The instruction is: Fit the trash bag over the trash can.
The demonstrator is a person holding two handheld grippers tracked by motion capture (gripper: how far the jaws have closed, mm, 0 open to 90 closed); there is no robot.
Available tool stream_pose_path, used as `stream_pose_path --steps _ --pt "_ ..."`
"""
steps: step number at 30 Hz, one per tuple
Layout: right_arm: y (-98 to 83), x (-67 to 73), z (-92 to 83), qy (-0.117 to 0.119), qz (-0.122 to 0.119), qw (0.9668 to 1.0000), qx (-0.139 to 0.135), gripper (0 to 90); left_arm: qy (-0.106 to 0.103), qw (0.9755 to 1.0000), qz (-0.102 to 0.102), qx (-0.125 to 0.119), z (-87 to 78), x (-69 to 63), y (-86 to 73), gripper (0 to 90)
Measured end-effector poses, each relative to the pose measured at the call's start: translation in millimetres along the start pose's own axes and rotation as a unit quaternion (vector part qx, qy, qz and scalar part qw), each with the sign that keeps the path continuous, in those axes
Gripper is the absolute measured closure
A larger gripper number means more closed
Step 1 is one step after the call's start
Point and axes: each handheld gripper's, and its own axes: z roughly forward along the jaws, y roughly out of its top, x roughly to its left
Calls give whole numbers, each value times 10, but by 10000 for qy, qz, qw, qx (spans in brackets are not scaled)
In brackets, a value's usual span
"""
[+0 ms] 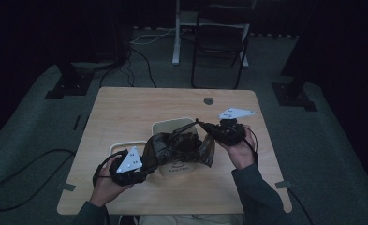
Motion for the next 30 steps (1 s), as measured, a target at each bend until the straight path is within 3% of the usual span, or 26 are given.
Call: stream_pose_path --steps 6,11,14,22,25,30 --pt "4 14 3 15 6 10000 -25 869 286 9990 252 -224 47 -79 184 559" --pt "-18 -1 -34 -5 5 10000 -11 868 275 9981 418 -370 55 -84 309 810" --pt "-50 -22 -57 -21 7 10000 -3 868 264 9983 325 -400 37 -27 328 889" --pt "-159 -134 -155 -86 117 9999 44 834 376 9984 -196 -385 -94 172 159 895" --pt "-149 -98 -209 29 -29 10000 -16 700 350 9987 -162 -340 -99 154 156 893" --pt "-61 73 -320 488 -307 9977 -353 618 297 9990 -102 -329 -53 132 221 892"
